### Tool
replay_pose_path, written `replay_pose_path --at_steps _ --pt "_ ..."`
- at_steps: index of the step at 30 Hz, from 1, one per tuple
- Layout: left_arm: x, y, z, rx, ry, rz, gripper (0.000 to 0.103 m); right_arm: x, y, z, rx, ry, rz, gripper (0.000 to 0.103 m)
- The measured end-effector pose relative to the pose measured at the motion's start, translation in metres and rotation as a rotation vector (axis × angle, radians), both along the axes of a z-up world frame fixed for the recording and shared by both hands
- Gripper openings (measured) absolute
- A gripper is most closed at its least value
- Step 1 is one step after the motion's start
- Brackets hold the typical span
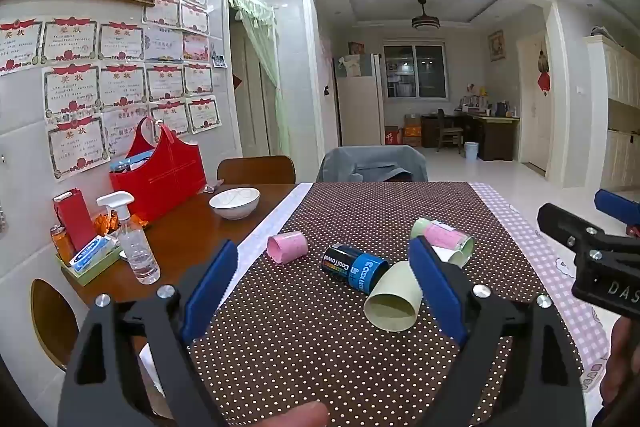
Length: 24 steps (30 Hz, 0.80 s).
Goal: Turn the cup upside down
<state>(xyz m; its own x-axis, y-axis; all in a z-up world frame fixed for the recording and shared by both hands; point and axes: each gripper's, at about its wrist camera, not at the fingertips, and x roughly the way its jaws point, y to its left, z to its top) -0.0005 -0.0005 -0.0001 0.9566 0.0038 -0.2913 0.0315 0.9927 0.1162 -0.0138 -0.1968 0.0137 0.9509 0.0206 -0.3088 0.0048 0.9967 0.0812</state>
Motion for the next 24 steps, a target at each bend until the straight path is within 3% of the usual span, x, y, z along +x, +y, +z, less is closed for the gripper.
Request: replay_pose_path --at_steps 7,15,24 --pt "-0.004 -0.007 -0.001 0.002 -0.005 0.007 0.086 -0.002 0.000 0.003 0.001 -0.003 -0.005 0.097" --pt "0.002 0.004 -0.002 -0.047 0.021 -0.010 0.086 -0.002 0.000 0.004 0.006 -0.001 -0.004 0.097" --pt "0.001 0.001 -0.004 -0.027 0.021 -0.037 0.086 0.000 -0.005 0.002 0.009 0.002 -0.004 0.097"
